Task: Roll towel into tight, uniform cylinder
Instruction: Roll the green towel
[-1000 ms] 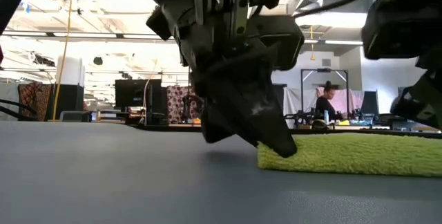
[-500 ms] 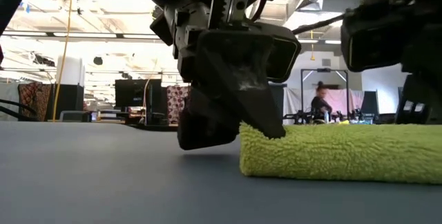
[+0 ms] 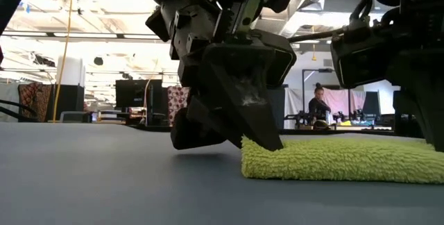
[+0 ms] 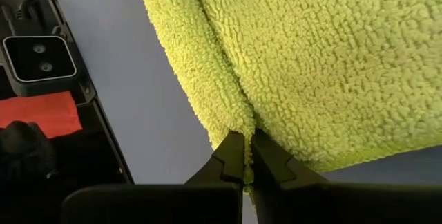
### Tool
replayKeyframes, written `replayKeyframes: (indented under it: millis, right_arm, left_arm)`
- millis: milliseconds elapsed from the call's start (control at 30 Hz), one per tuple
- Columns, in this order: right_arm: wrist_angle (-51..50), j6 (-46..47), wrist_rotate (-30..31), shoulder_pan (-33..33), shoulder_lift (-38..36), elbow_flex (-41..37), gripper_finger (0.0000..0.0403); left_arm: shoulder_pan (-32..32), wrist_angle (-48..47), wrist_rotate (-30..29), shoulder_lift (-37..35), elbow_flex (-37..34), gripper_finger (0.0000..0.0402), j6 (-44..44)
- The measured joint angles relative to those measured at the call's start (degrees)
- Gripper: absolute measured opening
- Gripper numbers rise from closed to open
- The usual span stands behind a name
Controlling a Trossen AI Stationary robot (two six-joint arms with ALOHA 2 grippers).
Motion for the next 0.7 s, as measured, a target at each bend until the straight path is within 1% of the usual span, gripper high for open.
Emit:
replayKeyframes:
  millis: [233,367,433,533,600,633,700]
  right_arm:
    - [-0.32,0.15,0.81,0.00,1.08,0.00,0.0028]
    - [-1.66,0.50,0.83,-0.46,1.20,-0.09,0.0028]
    - [-2.20,0.58,0.87,-0.44,1.20,-0.10,0.0028]
    - [-2.32,0.79,0.94,-0.52,1.20,-0.11,0.0028]
    - [-2.32,1.09,0.94,-0.77,1.22,-0.11,0.0028]
    - [-2.32,1.09,0.94,-0.89,1.22,-0.11,0.0028]
    - [-2.32,1.13,0.94,-1.03,1.22,-0.11,0.0028]
  left_arm:
    - [0.75,-1.91,0.68,-0.79,-0.15,0.0071,1.18]
    - [0.92,-3.39,0.09,-2.95,-0.39,0.0085,4.61]
    - [0.90,-3.52,-1.59,-4.70,-0.39,0.0086,7.52]
    - [0.30,-3.99,-7.25,-7.51,-0.31,0.0086,11.05]
    - [-0.73,-2.43,-13.18,-9.07,-0.24,0.0086,14.11]
    - [-1.51,-0.48,-16.49,-9.54,-0.24,0.0086,16.10]
    - [-3.48,6.43,-22.95,-9.94,-0.15,0.0086,21.73]
